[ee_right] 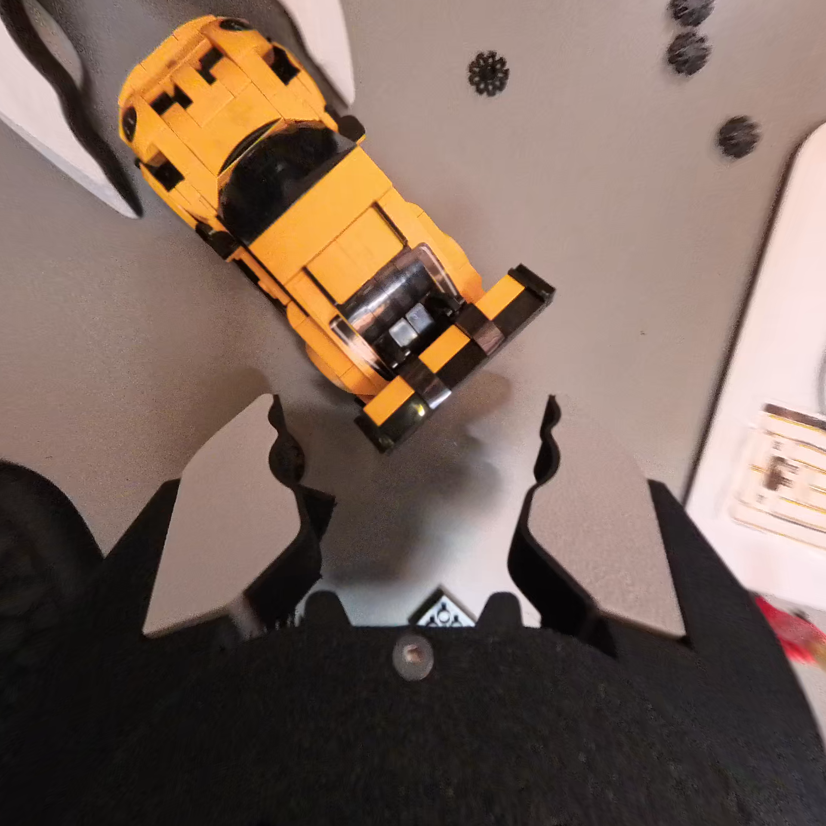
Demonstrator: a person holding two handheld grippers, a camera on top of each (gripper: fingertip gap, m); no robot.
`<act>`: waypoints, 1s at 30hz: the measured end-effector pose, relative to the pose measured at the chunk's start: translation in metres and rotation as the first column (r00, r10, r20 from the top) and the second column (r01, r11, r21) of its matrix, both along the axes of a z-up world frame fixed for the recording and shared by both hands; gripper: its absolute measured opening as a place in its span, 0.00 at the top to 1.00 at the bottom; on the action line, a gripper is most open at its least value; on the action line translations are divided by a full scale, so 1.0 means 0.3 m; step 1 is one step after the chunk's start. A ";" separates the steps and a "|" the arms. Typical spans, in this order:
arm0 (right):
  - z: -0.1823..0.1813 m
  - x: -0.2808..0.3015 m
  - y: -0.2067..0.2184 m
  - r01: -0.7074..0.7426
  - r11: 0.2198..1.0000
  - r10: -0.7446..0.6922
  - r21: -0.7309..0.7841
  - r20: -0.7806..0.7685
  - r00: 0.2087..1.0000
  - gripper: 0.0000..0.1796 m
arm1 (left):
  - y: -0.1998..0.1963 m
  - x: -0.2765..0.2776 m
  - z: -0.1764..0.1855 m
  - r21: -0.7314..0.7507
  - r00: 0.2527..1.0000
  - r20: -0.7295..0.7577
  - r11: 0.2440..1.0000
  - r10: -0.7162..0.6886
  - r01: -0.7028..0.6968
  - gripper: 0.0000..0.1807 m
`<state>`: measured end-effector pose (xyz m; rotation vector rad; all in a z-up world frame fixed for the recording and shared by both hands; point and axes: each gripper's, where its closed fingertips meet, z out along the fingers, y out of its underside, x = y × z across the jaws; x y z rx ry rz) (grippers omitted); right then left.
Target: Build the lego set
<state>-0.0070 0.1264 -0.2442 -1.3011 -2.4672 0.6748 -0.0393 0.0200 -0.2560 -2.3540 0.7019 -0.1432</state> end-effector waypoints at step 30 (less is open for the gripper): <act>0.001 0.100 0.130 0.687 0.696 -0.712 -0.209 -0.084 0.697 0.64 | 0.369 -0.088 0.008 0.002 0.629 0.101 0.632 -0.771 0.775 0.53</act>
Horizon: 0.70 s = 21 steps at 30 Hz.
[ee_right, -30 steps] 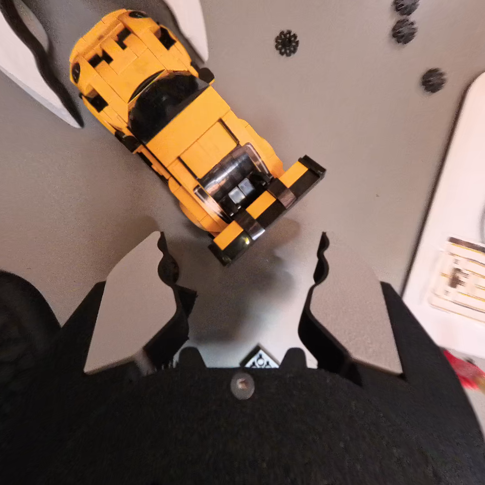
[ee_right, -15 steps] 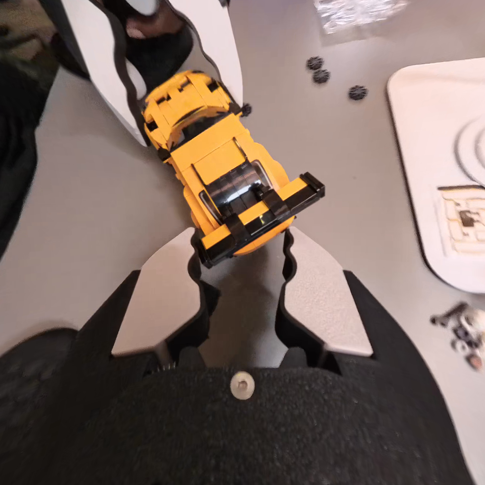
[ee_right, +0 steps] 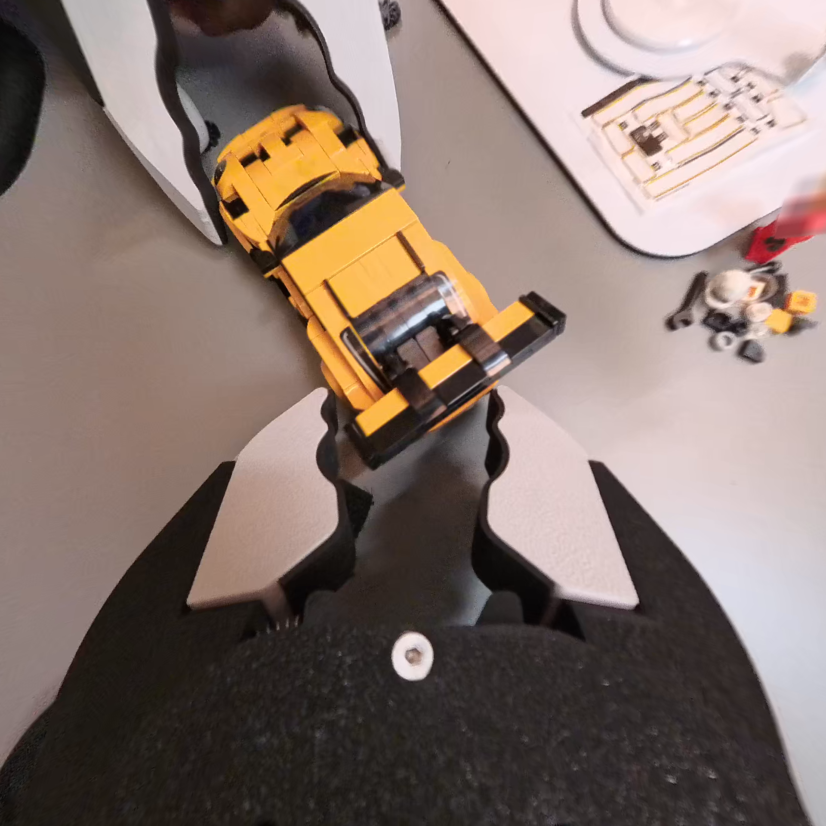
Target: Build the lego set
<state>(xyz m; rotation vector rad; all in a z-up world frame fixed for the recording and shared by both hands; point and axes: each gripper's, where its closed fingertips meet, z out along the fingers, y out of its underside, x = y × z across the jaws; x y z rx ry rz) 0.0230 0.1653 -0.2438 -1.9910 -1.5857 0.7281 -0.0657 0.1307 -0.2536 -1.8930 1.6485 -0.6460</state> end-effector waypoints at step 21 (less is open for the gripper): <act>0.417 0.184 0.025 0.514 0.828 -0.225 0.223 -0.708 0.669 0.66 | -0.069 -0.409 0.428 0.114 0.377 0.697 0.425 0.610 -0.898 0.99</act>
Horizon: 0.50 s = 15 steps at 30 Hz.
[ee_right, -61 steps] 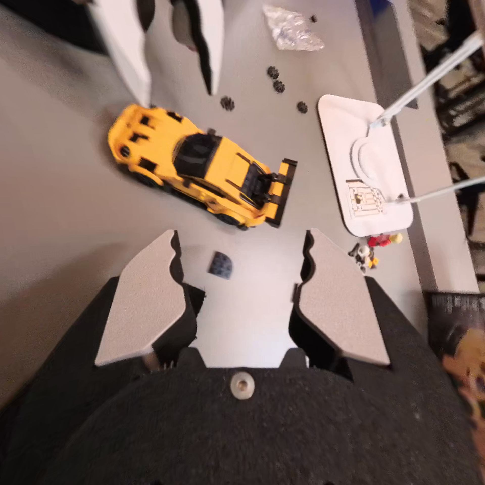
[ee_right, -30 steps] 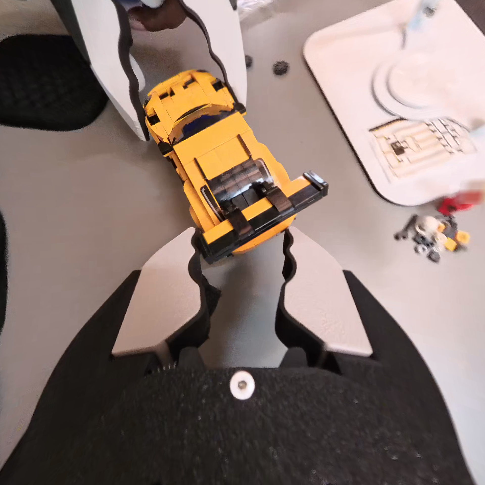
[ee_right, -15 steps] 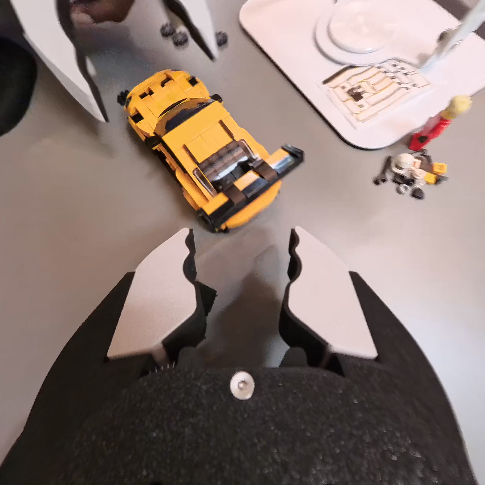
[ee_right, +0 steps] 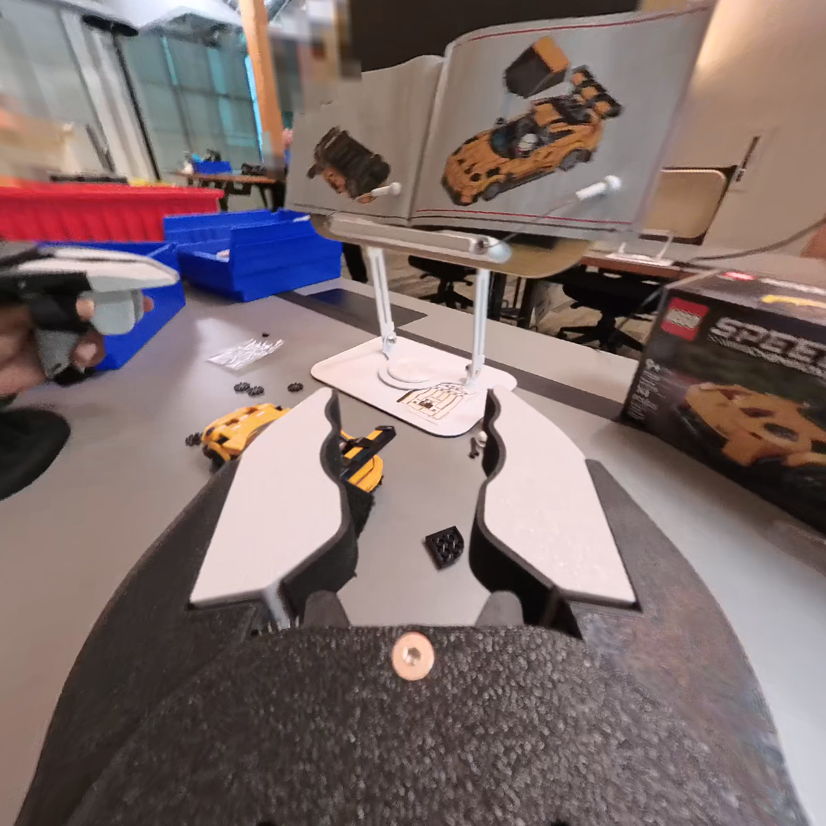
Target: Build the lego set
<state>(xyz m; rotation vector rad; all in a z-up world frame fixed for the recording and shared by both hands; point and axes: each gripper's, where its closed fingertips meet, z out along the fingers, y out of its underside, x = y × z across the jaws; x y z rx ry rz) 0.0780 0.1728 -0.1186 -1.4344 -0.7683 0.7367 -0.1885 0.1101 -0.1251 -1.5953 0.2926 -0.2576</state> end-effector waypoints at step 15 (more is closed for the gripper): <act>0.028 0.055 0.013 0.087 0.987 -0.087 0.136 -0.002 0.996 1.00 | -0.002 -0.030 0.036 0.070 0.999 -0.028 0.997 0.047 -0.045 1.00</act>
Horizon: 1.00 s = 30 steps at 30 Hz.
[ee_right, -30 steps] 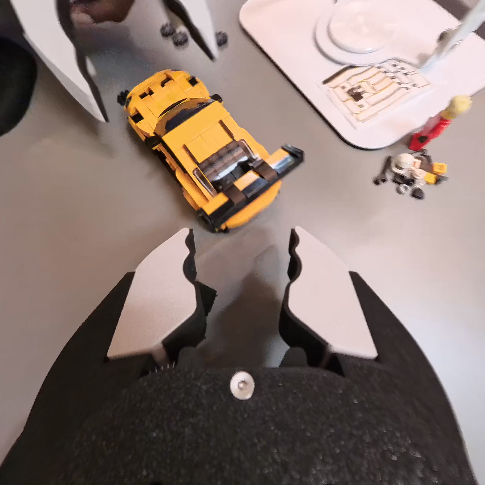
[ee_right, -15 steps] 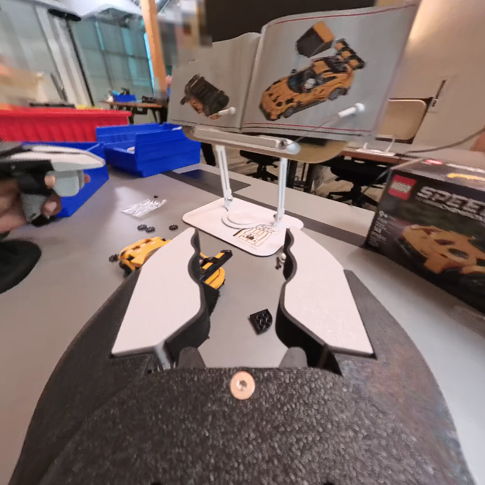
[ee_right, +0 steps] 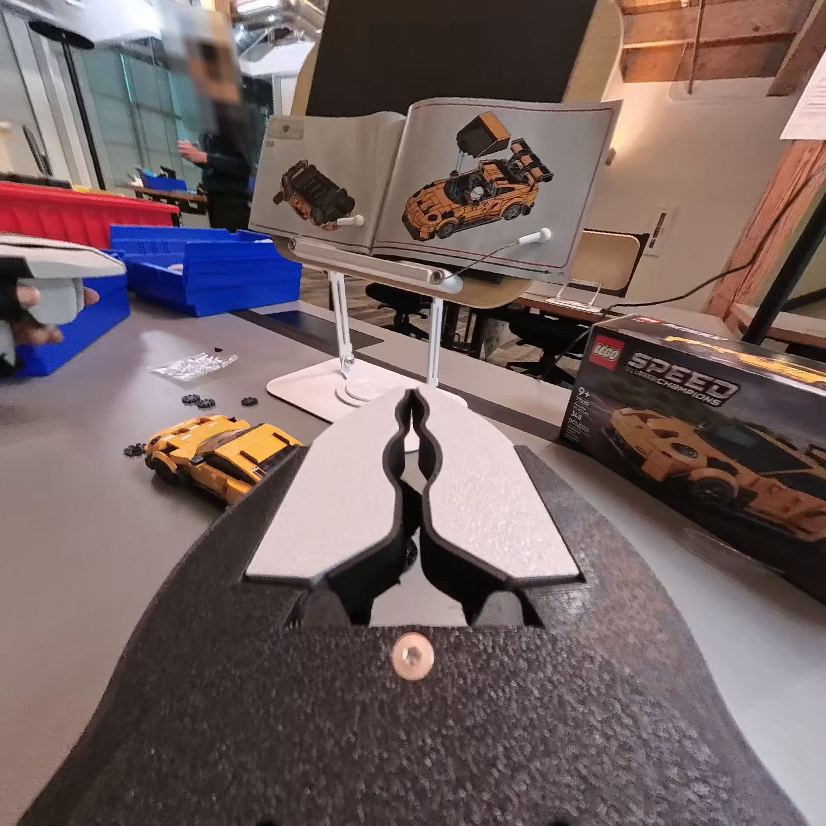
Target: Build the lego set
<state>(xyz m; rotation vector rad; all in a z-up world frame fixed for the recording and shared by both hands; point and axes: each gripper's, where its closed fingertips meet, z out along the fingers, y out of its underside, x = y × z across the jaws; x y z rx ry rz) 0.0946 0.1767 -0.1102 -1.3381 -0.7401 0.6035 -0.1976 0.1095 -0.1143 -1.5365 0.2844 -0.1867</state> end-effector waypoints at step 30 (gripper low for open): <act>-0.270 -0.442 -0.143 -0.476 0.816 0.516 -0.329 0.785 0.343 0.69 | 0.038 0.277 -0.291 -0.477 0.829 -0.243 0.806 -0.504 0.350 0.68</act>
